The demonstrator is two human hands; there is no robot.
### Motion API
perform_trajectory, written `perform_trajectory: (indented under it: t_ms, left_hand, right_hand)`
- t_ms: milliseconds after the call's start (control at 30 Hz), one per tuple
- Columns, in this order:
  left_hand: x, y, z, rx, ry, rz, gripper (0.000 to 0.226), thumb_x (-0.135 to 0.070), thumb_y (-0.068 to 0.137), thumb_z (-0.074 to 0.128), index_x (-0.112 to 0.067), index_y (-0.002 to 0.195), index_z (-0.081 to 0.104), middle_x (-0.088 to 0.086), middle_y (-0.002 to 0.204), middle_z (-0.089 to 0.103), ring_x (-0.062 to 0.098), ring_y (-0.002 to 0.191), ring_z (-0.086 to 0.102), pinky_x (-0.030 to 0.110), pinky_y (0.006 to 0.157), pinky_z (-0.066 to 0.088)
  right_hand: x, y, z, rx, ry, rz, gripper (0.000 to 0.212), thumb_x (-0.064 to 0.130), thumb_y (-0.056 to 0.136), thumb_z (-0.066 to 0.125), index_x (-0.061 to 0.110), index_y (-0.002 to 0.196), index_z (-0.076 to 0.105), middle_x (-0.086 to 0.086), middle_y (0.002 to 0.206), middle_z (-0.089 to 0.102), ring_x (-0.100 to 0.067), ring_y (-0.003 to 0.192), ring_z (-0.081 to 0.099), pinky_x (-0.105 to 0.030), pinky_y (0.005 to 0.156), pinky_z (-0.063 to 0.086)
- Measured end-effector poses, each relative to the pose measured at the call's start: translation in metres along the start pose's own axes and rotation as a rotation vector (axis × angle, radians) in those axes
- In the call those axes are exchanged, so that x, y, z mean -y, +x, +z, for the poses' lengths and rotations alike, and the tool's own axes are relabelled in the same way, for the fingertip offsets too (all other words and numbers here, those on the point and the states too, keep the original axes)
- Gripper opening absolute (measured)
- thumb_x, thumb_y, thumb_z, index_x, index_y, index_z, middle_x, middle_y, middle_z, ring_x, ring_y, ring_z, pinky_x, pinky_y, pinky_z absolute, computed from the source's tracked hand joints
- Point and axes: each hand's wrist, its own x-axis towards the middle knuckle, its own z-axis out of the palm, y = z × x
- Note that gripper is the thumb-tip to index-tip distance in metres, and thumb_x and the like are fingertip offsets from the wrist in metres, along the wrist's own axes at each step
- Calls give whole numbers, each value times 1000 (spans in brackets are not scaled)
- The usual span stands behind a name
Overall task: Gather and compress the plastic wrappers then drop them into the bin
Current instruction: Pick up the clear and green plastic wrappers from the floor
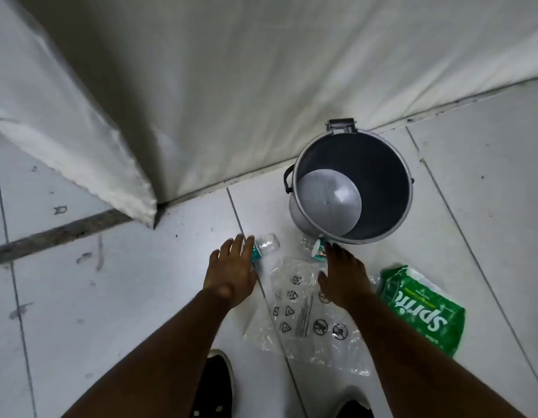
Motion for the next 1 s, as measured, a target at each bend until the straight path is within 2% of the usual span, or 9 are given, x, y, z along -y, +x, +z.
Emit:
perform_trajectory:
  t_ms: [100,167,333,533,733,867,1000]
  left_hand:
    - [4,19,20,8,6,-28,72,-37,93,47,-19,152,10,10,160,17,30,143,17,47,113,25]
    - [9,28,31,20,13,-35,71,-36,93,48,-19,152,13,9,159,19,30,142,19,47,111,28]
    - [12,46,58,6,-8,-40,71,-32,90,54,-18,150,19,8,154,30,29,135,30,47,106,34]
    - [9,56,65,-9,44,-17,63,-33,93,49,-20,148,20,9,137,49,31,117,48,45,94,43]
    - [-4,28,31,-69,101,9,62,-33,90,54,-15,145,31,11,131,54,33,111,51,46,87,45]
    - [-35,-11,-1,-107,83,83,61,-41,90,57,-14,140,37,10,123,58,31,103,55,45,83,48]
    - [-82,-41,-18,-66,61,159,61,-49,89,56,-16,137,38,9,116,59,28,94,56,42,76,49]
  right_hand:
    - [-8,22,19,-40,-55,-34,78,30,89,56,14,153,15,-13,157,30,-32,139,33,-48,112,32]
    - [-6,31,28,-57,-83,-49,75,26,87,57,11,151,22,-13,155,34,-33,137,36,-49,110,34]
    - [-9,53,58,-152,-129,-56,66,14,76,65,3,138,45,-20,135,56,-40,120,53,-56,95,47]
    - [-14,64,69,-251,-209,-76,66,2,67,73,2,129,53,-20,118,66,-41,104,62,-54,87,51]
    - [-9,30,44,-327,-195,-113,62,8,65,78,5,123,57,-14,104,69,-36,94,64,-47,79,51]
    - [-13,-18,11,-271,-91,-82,61,21,78,71,8,133,47,-12,116,65,-34,104,60,-48,86,48]
    - [-39,-69,-17,-289,164,114,60,35,85,63,12,137,42,-11,123,61,-34,109,57,-46,90,46]
